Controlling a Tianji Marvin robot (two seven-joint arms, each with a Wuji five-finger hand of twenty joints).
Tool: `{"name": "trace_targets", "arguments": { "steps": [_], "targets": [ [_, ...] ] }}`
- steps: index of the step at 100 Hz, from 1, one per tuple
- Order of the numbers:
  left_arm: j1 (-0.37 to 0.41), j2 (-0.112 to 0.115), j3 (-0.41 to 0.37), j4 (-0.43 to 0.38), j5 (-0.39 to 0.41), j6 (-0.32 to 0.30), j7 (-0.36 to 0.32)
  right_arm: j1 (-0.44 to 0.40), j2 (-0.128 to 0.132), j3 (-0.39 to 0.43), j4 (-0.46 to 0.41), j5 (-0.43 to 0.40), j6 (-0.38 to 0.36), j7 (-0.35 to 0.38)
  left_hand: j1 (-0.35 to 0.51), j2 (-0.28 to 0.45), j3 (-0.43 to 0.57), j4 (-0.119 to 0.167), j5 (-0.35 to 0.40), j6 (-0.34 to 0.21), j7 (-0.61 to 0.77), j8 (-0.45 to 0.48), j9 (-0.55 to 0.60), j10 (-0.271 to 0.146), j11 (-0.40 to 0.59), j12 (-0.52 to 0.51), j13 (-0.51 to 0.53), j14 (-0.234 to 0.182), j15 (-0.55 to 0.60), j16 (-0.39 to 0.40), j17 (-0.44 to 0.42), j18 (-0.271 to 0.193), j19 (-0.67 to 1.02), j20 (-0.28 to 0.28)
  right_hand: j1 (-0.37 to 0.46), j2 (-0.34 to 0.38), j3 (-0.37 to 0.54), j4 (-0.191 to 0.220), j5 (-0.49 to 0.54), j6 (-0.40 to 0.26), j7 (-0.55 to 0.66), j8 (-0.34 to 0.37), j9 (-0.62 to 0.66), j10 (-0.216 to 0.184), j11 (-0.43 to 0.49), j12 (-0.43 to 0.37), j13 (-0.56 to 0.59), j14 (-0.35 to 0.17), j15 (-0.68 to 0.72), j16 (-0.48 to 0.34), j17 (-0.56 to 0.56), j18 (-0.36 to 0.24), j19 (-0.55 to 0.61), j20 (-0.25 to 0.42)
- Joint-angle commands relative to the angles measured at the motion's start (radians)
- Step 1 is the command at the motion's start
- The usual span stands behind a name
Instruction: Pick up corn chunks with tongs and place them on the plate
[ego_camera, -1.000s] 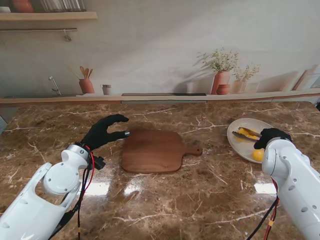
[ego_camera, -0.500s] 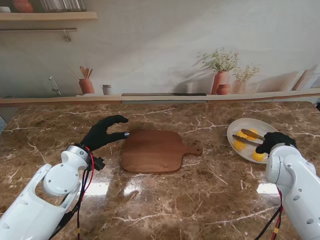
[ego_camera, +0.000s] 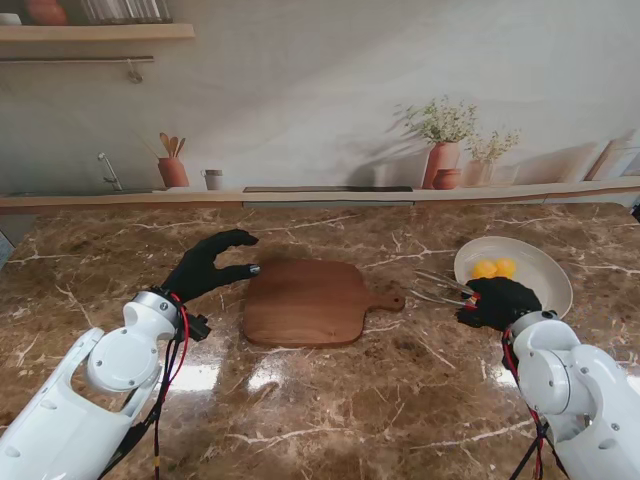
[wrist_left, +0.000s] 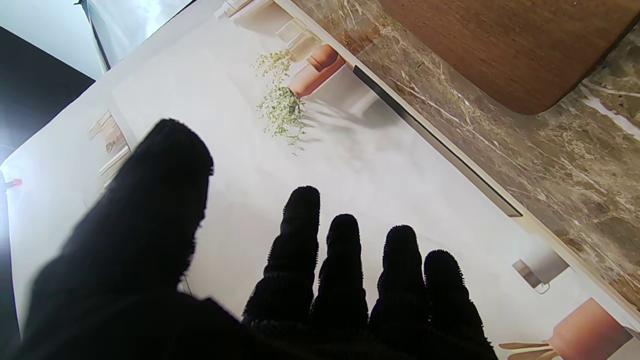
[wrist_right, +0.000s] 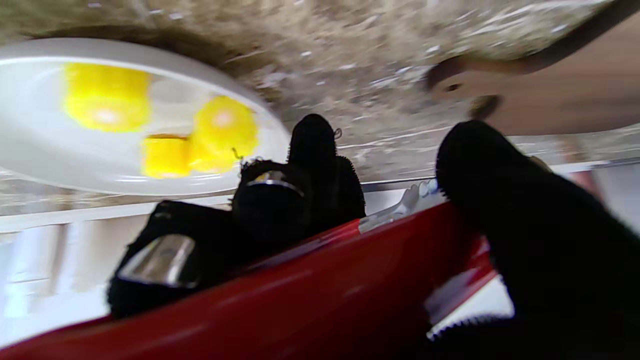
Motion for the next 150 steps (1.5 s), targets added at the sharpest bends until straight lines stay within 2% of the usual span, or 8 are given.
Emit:
{"name": "trace_targets", "arguments": {
  "steps": [1, 21, 41, 52, 86, 104, 132, 150],
  "targets": [
    [0.006, -0.002, 0.005, 0.002, 0.003, -0.005, 0.005, -0.040, -0.007, -0.006, 0.009, 0.036, -0.090, 0.007, -0.010, 0.025, -0.019, 0.031, -0.011, -0.004, -0.011, -0.003, -0.023, -0.013, -0.016, 0.002, -0.042, -0.050, -0.040, -0.009, -0.021, -0.060, -0.040, 0.016, -0.004, 0.097, 0.062, 0.043, 0.013, -0.017, -0.008, 0.019, 0.003, -0.032, 0.024, -0.004, 0.003, -0.011, 0.012, 0.035, 0.019, -0.131, 0.179, 0.052],
    [0.008, -0.003, 0.007, 0.000, 0.004, -0.010, 0.010, -0.075, 0.000, -0.019, 0.038, 0.078, -0.295, -0.007, -0.008, 0.028, -0.021, 0.032, -0.012, -0.004, -0.013, -0.003, -0.025, -0.012, -0.017, 0.001, -0.045, -0.050, -0.042, -0.010, -0.021, -0.061, -0.043, 0.016, -0.023, 0.089, 0.073, 0.045, 0.009, -0.031, -0.006, 0.026, -0.005, -0.041, 0.026, 0.003, -0.019, -0.008, 0.002, 0.037, -0.019, -0.105, 0.172, 0.063],
    [0.013, -0.004, 0.008, -0.004, 0.007, -0.017, 0.018, -0.083, 0.011, -0.061, 0.069, 0.066, -0.399, -0.003, -0.007, 0.025, -0.022, 0.032, -0.010, -0.003, -0.013, -0.003, -0.022, -0.012, -0.017, 0.001, -0.043, -0.050, -0.042, -0.011, -0.021, -0.060, -0.043, 0.017, -0.050, 0.068, 0.079, 0.055, -0.013, -0.042, -0.012, 0.033, -0.031, -0.043, 0.015, -0.012, -0.061, 0.004, -0.025, 0.042, -0.083, -0.076, 0.137, 0.078],
    [0.013, -0.004, 0.009, -0.006, 0.008, -0.020, 0.017, -0.076, 0.015, -0.100, 0.081, 0.022, -0.403, -0.007, -0.007, 0.025, -0.022, 0.032, -0.010, -0.004, -0.014, -0.003, -0.022, -0.013, -0.017, 0.001, -0.043, -0.050, -0.042, -0.011, -0.020, -0.060, -0.043, 0.018, -0.077, 0.066, 0.057, 0.053, -0.033, -0.041, -0.022, 0.033, -0.052, -0.048, 0.013, -0.020, -0.076, -0.003, -0.031, 0.046, -0.095, -0.076, 0.129, 0.085],
    [0.019, -0.003, 0.005, -0.016, 0.014, -0.026, 0.019, -0.038, 0.025, -0.177, 0.111, -0.056, -0.358, -0.002, -0.010, 0.024, -0.019, 0.032, -0.009, -0.003, -0.011, -0.002, -0.020, -0.010, -0.015, 0.002, -0.041, -0.049, -0.040, -0.010, -0.020, -0.058, -0.042, 0.019, -0.062, 0.041, -0.216, 0.050, -0.157, -0.045, -0.111, 0.071, -0.206, -0.074, -0.031, -0.059, -0.245, -0.020, -0.142, 0.073, -0.284, -0.063, -0.012, 0.163],
    [0.024, -0.002, 0.002, -0.024, 0.018, -0.022, 0.017, -0.039, 0.026, -0.182, 0.105, -0.078, -0.345, 0.002, -0.011, 0.025, -0.019, 0.032, -0.010, -0.003, -0.011, -0.002, -0.019, -0.011, -0.014, 0.003, -0.040, -0.048, -0.040, -0.009, -0.020, -0.057, -0.041, 0.019, -0.108, 0.013, -0.250, 0.056, -0.234, -0.036, -0.164, 0.085, -0.301, -0.071, -0.117, -0.123, -0.357, -0.015, -0.277, 0.048, -0.415, -0.035, -0.155, 0.191],
    [0.040, 0.000, -0.007, -0.054, 0.019, -0.008, 0.007, -0.047, 0.030, -0.163, 0.085, -0.083, -0.364, 0.039, -0.010, 0.025, -0.023, 0.032, -0.012, -0.004, -0.012, -0.003, -0.021, -0.013, -0.016, 0.002, -0.041, -0.049, -0.040, -0.009, -0.021, -0.055, -0.041, 0.019, -0.185, -0.048, -0.181, 0.043, -0.265, -0.045, -0.202, 0.112, -0.384, -0.057, -0.293, -0.298, -0.478, 0.025, -0.659, -0.149, -0.621, 0.089, -0.565, 0.146],
    [0.054, 0.001, -0.014, -0.080, 0.025, 0.005, 0.006, -0.052, 0.031, -0.148, 0.077, -0.093, -0.387, 0.037, -0.008, 0.025, -0.024, 0.032, -0.012, -0.004, -0.014, -0.003, -0.022, -0.014, -0.017, 0.001, -0.042, -0.049, -0.042, -0.010, -0.021, -0.056, -0.042, 0.019, -0.201, -0.047, -0.185, 0.036, -0.294, -0.039, -0.225, 0.115, -0.439, -0.048, -0.351, -0.360, -0.533, 0.040, -0.827, -0.252, -0.692, 0.117, -0.766, 0.114]
  ]
}}
